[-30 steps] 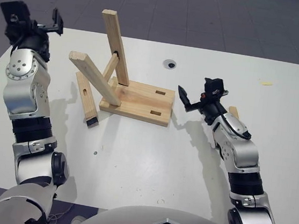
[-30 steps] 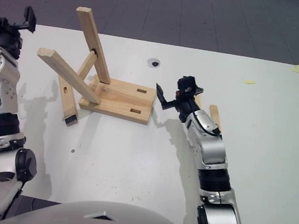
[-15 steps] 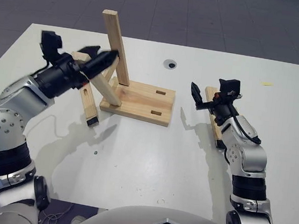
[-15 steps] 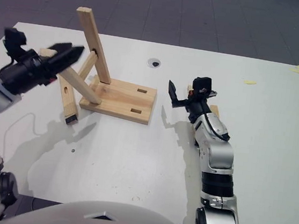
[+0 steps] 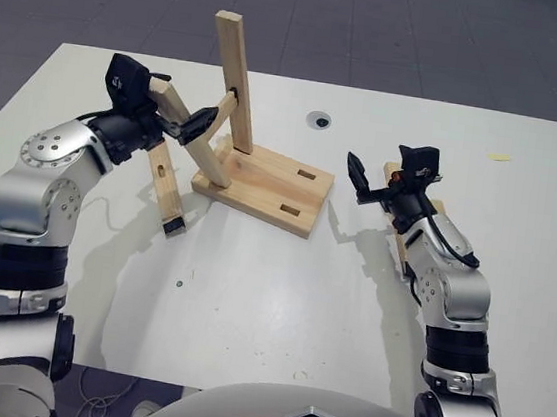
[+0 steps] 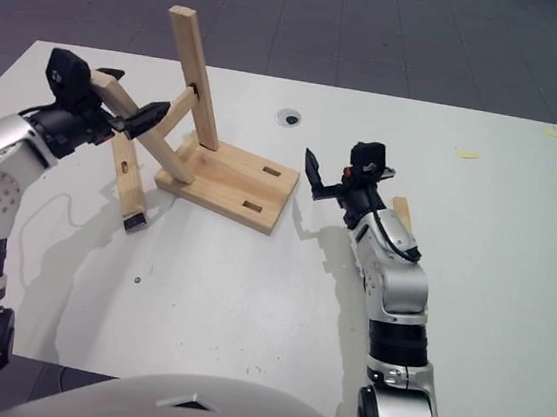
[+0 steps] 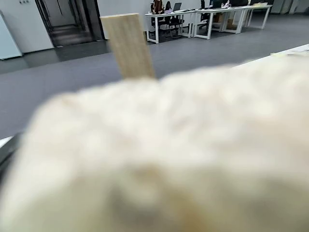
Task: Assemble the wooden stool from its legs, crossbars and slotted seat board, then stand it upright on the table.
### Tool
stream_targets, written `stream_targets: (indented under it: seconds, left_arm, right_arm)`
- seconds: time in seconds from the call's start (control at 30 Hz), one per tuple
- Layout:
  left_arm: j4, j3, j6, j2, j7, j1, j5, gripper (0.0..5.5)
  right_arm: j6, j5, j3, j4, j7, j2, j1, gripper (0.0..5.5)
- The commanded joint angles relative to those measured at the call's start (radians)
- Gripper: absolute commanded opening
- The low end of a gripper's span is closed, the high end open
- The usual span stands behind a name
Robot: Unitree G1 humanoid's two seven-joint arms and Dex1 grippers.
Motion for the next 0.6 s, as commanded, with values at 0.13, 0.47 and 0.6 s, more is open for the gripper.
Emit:
stream_targets:
  seconds: [0.13, 0.47, 0.6]
  left_arm:
    - [0.322, -0.079, -0.195, -0.227, 0.071, -0.233, 0.133, 5.40]
    - [0.410, -0.119, -0.228, -0.363, -0.022, -0.314, 0.145, 5.40]
    - [0.366, -0.126, -0.210, -0.377, -0.030, -0.296, 0.145, 5.40]
  right_arm:
    - [0.008, -0.043, 0.084, 0.020, 0.061, -0.008, -0.029, 5.38]
    - [0.086, -0.047, 0.117, 0.160, 0.174, -0.042, -0.052, 5.38]
    - [0.151, -0.025, 0.070, 0.207, 0.157, -0.029, -0.041, 5.38]
